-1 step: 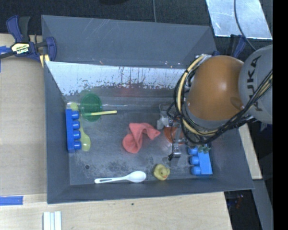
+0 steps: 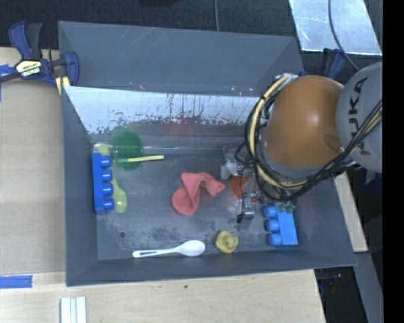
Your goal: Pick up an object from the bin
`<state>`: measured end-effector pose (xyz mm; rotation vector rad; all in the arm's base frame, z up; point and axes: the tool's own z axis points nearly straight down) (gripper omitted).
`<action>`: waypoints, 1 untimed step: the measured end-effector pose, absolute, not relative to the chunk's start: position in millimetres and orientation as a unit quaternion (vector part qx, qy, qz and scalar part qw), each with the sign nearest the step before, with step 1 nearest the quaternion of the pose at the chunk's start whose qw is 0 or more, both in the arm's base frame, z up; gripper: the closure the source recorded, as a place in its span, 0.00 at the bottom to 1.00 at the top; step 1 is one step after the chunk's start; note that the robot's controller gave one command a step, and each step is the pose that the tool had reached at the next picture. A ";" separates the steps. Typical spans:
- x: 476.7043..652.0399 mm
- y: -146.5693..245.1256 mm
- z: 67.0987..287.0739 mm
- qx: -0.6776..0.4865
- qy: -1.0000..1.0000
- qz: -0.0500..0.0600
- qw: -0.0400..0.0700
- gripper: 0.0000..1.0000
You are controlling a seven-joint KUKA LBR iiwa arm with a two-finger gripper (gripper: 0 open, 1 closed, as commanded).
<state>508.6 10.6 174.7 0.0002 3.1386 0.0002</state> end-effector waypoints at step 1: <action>572.8 40.0 110.8 -0.093 0.996 0.000 0.004 0.00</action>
Offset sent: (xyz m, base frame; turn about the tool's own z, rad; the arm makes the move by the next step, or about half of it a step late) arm 0.0910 0.0457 -0.0390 -0.1140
